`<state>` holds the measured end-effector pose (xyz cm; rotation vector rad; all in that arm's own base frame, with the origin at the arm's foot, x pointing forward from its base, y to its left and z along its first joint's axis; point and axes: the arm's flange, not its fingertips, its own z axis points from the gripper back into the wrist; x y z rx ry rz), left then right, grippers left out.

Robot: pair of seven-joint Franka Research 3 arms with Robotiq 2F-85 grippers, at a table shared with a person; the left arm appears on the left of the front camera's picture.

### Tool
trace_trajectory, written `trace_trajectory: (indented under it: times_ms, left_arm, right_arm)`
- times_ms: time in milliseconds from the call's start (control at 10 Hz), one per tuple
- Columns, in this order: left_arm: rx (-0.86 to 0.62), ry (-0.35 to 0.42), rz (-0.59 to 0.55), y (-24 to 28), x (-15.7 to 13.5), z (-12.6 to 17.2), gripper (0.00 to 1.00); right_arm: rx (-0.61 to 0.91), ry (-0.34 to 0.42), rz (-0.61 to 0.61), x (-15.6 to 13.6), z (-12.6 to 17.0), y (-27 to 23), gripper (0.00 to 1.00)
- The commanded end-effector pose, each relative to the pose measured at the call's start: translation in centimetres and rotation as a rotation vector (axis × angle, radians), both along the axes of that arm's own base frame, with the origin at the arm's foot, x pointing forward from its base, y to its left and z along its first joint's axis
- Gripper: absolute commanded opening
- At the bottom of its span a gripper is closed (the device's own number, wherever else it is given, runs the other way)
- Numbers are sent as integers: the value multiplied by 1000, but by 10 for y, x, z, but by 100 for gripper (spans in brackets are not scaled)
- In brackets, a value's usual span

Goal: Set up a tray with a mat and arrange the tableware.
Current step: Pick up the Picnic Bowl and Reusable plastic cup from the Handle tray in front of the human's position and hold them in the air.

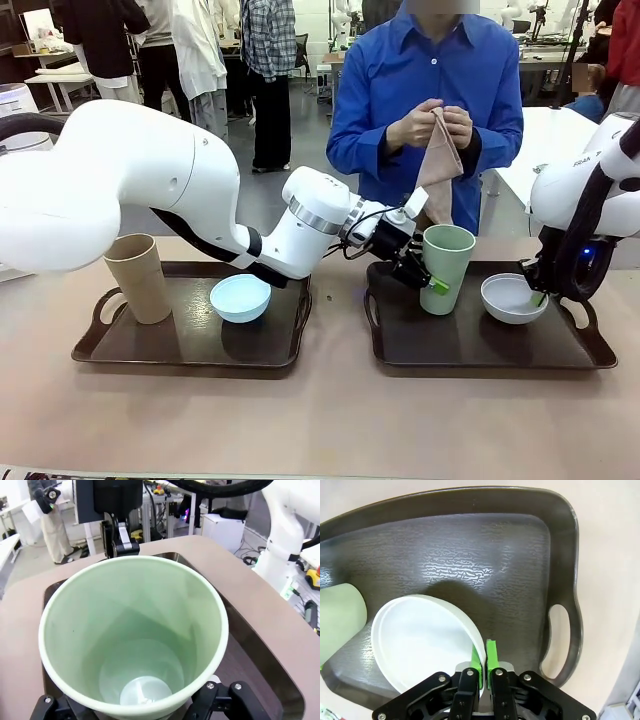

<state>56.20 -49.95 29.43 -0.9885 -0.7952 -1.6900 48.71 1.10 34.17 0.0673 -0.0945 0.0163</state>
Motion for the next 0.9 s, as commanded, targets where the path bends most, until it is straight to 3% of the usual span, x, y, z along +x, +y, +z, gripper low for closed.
trace_trajectory:
  times_ms: [0, 100, 200, 600, 800]
  left_arm:
    - [11, 45, 35, 7, -8, 8, 0]
    - [-41, 115, 74, 14, -14, 23, 0]
    - [-63, 113, 112, 27, -25, 47, 0]
    - [-112, -32, 207, 83, -80, 162, 0]
    - [-85, -69, 219, 92, -96, 191, 0]
  right_arm:
    - [-33, 19, -16, 0, -10, 1, 0]
    - [-12, 9, -7, -4, 2, 1, 0]
    - [2, -9, -1, -12, 21, 1, 0]
    - [-5, -167, -12, -61, 127, 0, 0]
    - [-12, -254, -21, -90, 178, 6, 0]
